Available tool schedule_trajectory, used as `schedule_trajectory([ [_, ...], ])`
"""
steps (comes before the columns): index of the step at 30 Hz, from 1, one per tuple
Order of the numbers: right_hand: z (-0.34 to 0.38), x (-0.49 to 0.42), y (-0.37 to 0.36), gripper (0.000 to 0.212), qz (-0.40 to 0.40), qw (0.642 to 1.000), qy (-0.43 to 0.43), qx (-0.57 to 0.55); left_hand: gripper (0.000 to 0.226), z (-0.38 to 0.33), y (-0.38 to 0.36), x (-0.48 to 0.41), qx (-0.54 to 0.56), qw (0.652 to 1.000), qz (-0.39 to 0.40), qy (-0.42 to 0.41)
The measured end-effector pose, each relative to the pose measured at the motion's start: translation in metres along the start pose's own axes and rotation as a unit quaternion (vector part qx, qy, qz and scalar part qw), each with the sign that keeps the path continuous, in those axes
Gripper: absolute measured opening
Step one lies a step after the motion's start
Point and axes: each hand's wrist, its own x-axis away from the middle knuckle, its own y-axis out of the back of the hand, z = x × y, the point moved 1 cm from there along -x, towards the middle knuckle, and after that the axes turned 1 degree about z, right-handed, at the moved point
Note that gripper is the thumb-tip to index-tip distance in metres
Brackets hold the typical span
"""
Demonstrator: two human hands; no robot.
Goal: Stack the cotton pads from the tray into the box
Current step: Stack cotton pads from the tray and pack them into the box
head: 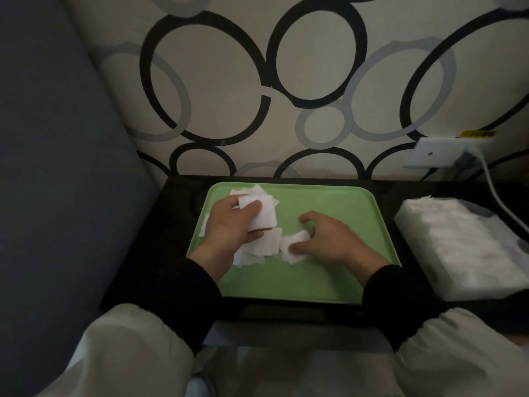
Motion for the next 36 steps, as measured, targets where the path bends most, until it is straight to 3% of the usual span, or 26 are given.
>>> schedule_trajectory([
  [7,0.009,0.005,-0.003,0.027,0.032,0.996,0.031,0.074,0.027,-0.002,-0.003,0.004,-0.007,1.000,0.010,-0.004],
  [13,0.002,0.008,0.004,0.026,0.042,0.993,0.102,0.034,0.023,-0.001,0.000,0.002,-0.005,1.000,0.008,-0.004],
  [15,-0.003,0.011,0.011,0.024,0.053,0.992,0.098,-0.058,0.019,-0.001,0.000,0.002,-0.007,1.000,0.009,-0.006],
  [18,-0.004,0.019,0.020,0.034,0.084,0.961,0.079,-0.251,0.011,0.000,-0.003,0.003,-0.024,0.999,0.021,-0.002],
  [23,-0.001,0.020,0.029,0.015,0.052,0.899,0.079,-0.427,0.011,0.003,-0.013,0.009,-0.047,0.997,0.065,0.014],
  [27,0.007,0.023,0.028,0.027,0.035,0.854,0.040,-0.517,0.013,0.005,-0.024,0.013,-0.042,0.994,0.093,0.025],
  [36,0.007,0.022,0.024,0.028,-0.046,0.893,0.037,-0.445,0.020,-0.002,-0.037,0.026,-0.014,0.986,0.164,0.021],
])
